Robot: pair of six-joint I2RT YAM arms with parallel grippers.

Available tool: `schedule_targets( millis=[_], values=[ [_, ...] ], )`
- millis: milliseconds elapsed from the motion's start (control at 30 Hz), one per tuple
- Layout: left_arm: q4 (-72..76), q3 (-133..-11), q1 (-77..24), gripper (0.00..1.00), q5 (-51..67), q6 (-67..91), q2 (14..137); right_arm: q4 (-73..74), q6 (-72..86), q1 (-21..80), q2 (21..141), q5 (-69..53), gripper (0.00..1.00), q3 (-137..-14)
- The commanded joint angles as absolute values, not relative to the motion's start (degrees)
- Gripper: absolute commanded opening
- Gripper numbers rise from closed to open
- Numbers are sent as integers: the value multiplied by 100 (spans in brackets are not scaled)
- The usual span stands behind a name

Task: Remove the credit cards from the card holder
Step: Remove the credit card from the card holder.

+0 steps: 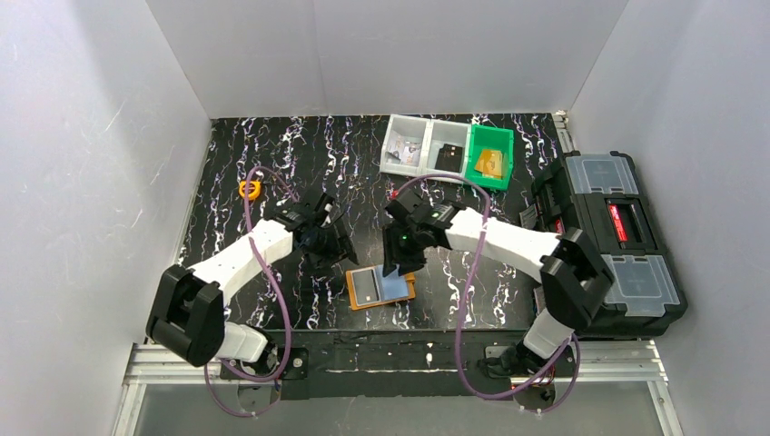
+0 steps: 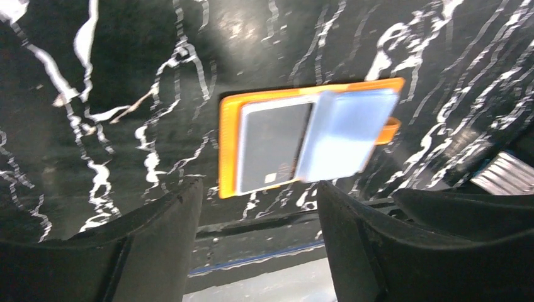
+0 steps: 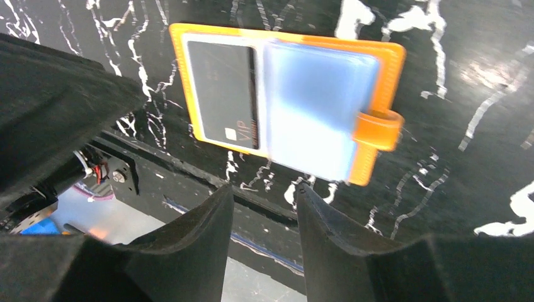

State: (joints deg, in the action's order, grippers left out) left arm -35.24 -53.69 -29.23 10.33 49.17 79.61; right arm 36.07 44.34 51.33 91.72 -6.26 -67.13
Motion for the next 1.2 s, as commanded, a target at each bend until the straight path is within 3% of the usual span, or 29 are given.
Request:
schedule_targets(
  millis=[0, 200, 500, 1167],
  values=[
    [-3753, -4960, -2813, 60, 1040, 4703, 7598, 3612, 4273, 5432, 9689, -797, 49, -7334],
    [-3517, -4717, -2813, 37, 1310, 4676, 7747, 3199, 4360, 5468, 10119, -1317, 43, -7383],
    [-3074, -4724, -2831, 14, 1723, 4640, 8244, 2786, 4576, 5394, 10455, -1698, 37, -7157],
    [-2588, -4354, -2970, 5, 1750, 4789, 8995, 2075, 4783, 5084, 10600, -2037, 33, -6369]
  ],
)
